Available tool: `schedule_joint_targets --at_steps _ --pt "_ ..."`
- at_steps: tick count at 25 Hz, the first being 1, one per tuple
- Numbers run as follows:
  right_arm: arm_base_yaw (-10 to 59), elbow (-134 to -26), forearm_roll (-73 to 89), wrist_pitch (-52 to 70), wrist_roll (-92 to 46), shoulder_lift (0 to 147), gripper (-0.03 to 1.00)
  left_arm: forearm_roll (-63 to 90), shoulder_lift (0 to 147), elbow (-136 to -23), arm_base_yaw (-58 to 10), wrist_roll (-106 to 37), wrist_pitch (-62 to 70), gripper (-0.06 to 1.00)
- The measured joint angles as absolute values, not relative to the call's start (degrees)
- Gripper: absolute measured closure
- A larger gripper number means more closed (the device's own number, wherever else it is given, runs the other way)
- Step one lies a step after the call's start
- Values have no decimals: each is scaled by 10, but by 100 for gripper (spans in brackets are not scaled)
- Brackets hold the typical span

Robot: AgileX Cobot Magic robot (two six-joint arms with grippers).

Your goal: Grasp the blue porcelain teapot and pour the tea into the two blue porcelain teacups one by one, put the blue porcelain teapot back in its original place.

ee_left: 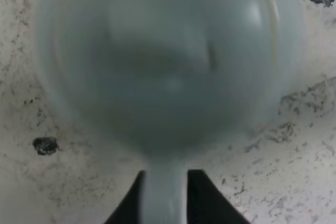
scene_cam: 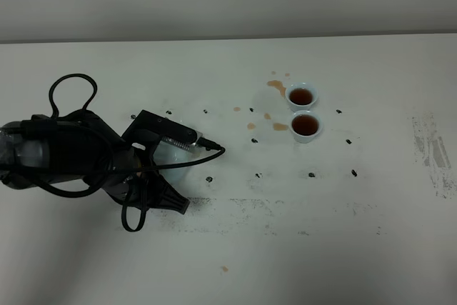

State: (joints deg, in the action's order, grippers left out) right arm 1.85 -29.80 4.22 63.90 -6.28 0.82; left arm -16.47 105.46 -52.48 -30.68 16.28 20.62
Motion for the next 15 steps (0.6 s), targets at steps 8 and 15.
schedule_joint_targets --at_steps 8,15 --pt "19 -298 42 639 -63 8 38 -165 1055 -525 -307 163 206 68" --pt "19 -298 42 639 -63 8 38 -157 1055 -524 -307 163 230 65"
